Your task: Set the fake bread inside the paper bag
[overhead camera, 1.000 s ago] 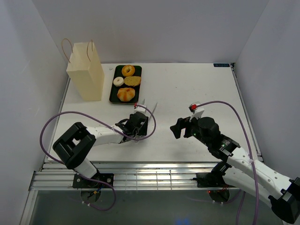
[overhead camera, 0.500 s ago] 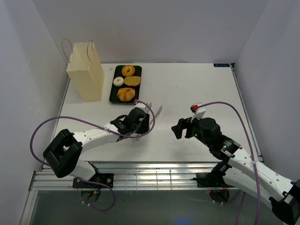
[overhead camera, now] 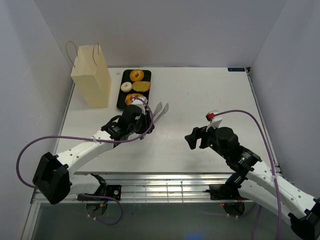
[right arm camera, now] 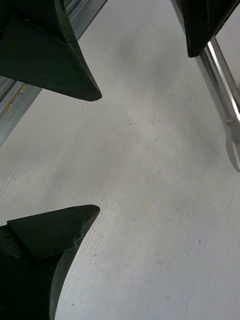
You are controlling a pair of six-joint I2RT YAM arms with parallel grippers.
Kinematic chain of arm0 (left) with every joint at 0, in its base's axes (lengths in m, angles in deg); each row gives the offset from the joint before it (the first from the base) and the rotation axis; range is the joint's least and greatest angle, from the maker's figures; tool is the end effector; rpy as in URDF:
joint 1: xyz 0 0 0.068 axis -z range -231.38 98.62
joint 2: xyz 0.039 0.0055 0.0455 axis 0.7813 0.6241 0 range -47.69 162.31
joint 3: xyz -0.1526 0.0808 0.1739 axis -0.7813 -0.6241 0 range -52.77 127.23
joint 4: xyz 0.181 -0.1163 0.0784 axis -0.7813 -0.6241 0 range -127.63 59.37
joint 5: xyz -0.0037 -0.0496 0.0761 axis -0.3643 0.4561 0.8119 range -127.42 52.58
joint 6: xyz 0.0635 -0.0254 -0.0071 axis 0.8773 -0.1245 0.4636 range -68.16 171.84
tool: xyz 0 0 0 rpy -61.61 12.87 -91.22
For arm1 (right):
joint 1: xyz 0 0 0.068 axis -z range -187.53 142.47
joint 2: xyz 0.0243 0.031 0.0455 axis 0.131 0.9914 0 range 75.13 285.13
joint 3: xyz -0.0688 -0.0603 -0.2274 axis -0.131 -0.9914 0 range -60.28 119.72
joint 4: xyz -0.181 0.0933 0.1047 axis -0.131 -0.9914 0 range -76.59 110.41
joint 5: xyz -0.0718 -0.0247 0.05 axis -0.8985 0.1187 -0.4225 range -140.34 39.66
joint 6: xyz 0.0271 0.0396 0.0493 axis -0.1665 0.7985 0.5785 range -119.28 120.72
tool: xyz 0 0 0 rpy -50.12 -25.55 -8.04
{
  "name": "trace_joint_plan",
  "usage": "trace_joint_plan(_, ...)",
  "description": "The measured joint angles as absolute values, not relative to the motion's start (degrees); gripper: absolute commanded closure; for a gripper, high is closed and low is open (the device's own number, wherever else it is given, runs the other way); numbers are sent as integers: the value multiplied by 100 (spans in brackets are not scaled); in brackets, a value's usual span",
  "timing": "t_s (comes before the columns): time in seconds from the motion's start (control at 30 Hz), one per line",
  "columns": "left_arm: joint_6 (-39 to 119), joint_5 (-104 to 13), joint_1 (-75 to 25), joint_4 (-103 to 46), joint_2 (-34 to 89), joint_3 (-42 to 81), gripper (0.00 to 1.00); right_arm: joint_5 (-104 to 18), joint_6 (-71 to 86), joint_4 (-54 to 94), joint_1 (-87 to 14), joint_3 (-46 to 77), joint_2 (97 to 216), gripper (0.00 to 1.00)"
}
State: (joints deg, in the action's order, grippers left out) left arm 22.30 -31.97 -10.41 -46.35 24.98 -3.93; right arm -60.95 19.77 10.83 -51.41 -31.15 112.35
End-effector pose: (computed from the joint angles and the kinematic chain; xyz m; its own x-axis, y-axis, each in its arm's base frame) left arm 0.2044 -0.1704 0.2258 -0.7128 -0.0310 -0.7006 0.2827 0.9016 -0.3275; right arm 0.1308 0.1116 0.2465 -0.3880 0.0719 -0.9189 -0.4531 0.8533 0.2581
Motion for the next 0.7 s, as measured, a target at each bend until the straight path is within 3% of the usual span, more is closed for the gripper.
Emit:
trace_joint_plan(0.37,2270,-4353,-3126,-5178,1709,-74,54,-6091,1977,967,-5141,-3047,11208,10)
trace_joint_plan(0.7,2119,-6084,-4951,-5145,1580,-186,55,-6067,1971,939,-5141,-2997,11250,10)
